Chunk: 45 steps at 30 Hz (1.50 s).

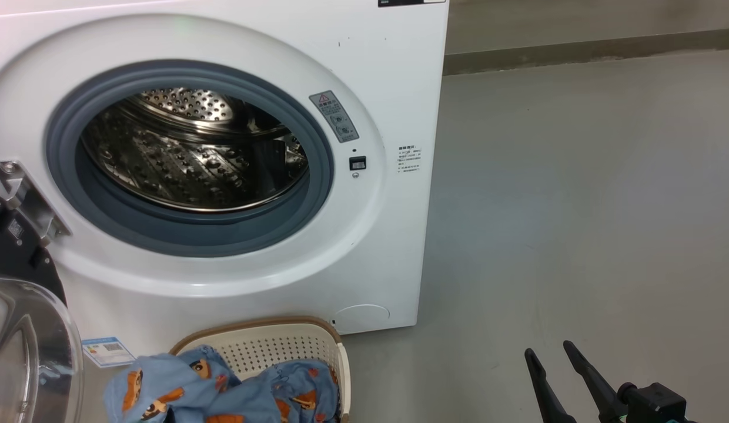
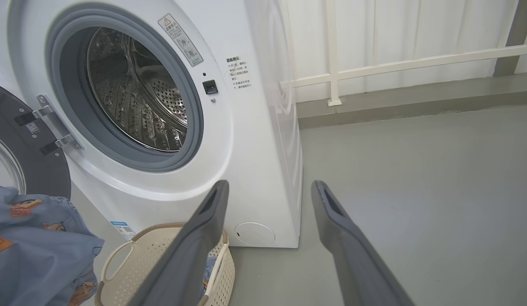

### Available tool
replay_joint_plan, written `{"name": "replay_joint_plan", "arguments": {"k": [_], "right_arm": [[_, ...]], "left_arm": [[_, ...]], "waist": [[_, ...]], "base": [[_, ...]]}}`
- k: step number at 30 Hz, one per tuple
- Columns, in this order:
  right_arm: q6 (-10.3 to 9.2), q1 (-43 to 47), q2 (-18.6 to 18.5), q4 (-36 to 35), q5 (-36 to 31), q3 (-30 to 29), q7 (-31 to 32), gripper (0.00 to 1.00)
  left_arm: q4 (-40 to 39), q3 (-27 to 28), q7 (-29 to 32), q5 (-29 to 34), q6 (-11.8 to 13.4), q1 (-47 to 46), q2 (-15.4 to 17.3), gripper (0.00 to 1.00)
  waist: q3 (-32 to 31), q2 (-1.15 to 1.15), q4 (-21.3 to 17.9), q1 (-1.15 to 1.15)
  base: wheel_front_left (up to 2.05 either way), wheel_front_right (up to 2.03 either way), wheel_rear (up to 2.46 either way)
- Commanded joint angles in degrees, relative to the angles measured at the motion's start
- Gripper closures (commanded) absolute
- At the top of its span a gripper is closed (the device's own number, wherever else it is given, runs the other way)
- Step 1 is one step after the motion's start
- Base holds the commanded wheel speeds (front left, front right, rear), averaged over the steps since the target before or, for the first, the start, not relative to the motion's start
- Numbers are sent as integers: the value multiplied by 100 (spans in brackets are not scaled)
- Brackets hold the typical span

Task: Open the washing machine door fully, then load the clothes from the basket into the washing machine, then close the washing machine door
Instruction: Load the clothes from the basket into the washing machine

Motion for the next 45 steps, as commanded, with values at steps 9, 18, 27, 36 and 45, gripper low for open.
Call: {"name": "replay_joint_plan", "arguments": {"k": [9, 18, 27, 36, 45], "right_arm": [[10, -195, 28, -155, 1, 185, -28, 0], [10, -521, 115, -224, 51, 267, -28, 0], [10, -1079, 219, -277, 125, 452, -28, 0], [10, -1496, 272, -250, 195, 566, -28, 0], [10, -1685, 305, -153, 256, 912, -28, 0]], "left_arm": [[-30, 111, -16, -59, 50, -721, 48, 100], [304, 248, -53, -60, 44, -1741, 112, 100], [859, 512, -77, 66, 51, -3284, 465, 100], [1436, 733, -94, 290, 81, -4565, 934, 100], [2218, 866, -102, 483, 16, -5755, 1387, 100]], "waist": [[221, 0, -182, 0], [907, 0, -505, 0], [1870, 0, -901, 0], [2466, 0, -1177, 0], [2691, 0, -1399, 0]], "base": [[0, 0, 0], [0, 0, 0], [0, 0, 0], [0, 0, 0], [0, 0, 0]]}}
